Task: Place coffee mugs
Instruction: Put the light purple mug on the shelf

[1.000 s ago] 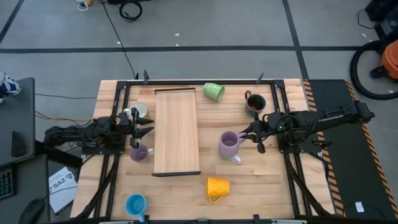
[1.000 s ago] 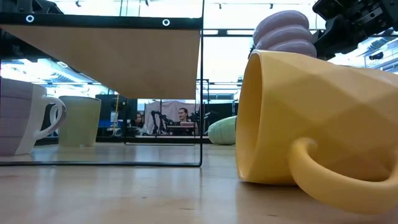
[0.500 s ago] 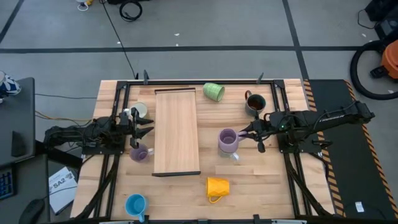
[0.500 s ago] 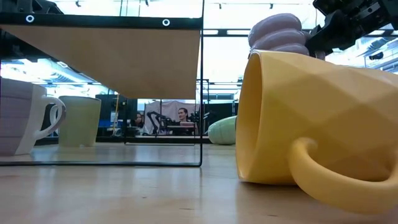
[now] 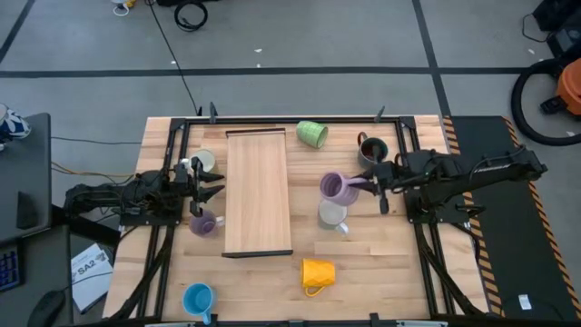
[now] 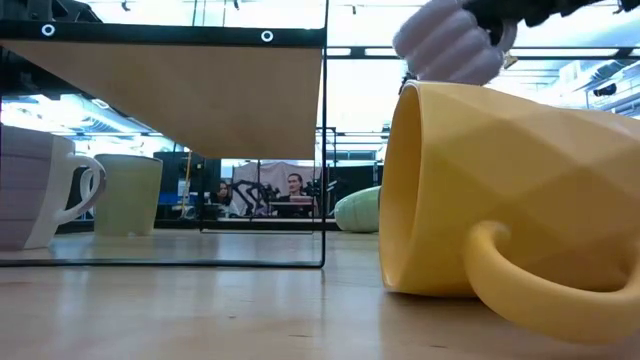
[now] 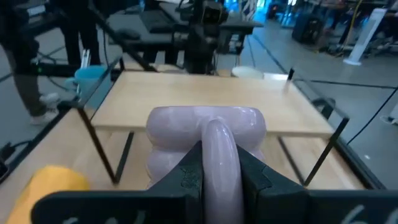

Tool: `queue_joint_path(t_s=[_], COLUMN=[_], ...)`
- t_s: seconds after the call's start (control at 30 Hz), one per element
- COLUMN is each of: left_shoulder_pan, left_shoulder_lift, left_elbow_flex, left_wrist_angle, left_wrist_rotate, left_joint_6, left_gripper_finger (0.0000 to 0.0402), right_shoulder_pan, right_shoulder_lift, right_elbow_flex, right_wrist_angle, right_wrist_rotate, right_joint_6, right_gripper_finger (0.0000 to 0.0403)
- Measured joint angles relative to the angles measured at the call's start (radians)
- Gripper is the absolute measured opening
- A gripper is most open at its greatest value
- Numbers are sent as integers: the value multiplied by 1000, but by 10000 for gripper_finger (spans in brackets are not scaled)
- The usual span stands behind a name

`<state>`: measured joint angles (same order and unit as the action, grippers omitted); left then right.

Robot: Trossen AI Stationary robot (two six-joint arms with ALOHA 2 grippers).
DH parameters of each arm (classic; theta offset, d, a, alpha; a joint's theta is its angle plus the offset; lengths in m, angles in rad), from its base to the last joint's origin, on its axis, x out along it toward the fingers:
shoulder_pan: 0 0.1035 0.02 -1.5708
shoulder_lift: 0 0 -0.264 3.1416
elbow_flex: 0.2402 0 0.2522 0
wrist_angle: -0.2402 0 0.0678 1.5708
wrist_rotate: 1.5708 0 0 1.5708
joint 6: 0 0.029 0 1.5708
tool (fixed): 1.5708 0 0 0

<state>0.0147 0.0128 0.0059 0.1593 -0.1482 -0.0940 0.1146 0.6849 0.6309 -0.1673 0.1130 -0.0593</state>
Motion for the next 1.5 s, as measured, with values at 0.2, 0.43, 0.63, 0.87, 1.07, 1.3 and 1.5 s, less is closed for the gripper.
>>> queue_joint_path(t_s=[0.2, 0.43, 0.63, 0.87, 1.07, 1.3, 1.5], left_shoulder_pan=[0, 0, 0, 0, 0, 0, 0], left_shoulder_lift=[0, 0, 0, 0, 0, 0, 0], left_elbow_flex=[0, 0, 0, 0, 0, 0, 0], left_wrist_angle=[0, 0, 0, 0, 0, 0, 0], left_wrist_rotate=[0, 0, 0, 0, 0, 0, 0], left_joint_6=[0, 0, 0, 0, 1, 0, 1], left_gripper_finger=[156, 156, 156, 156, 156, 156, 156], right_shoulder_pan=[-16, -79, -145, -228, -282, -331, -366], right_shoulder_lift=[16, 94, 207, 361, 500, 665, 795], right_elbow_flex=[9, 9, 9, 9, 9, 9, 46], right_wrist_angle=[63, 189, 441, 719, 924, 1213, 1349], right_wrist_rotate=[0, -1, -1, -4, -13, -84, -98], right_joint_6=[-5, -34, -80, -109, -109, -102, -58], right_gripper_finger=[51, 51, 51, 51, 51, 51, 51])
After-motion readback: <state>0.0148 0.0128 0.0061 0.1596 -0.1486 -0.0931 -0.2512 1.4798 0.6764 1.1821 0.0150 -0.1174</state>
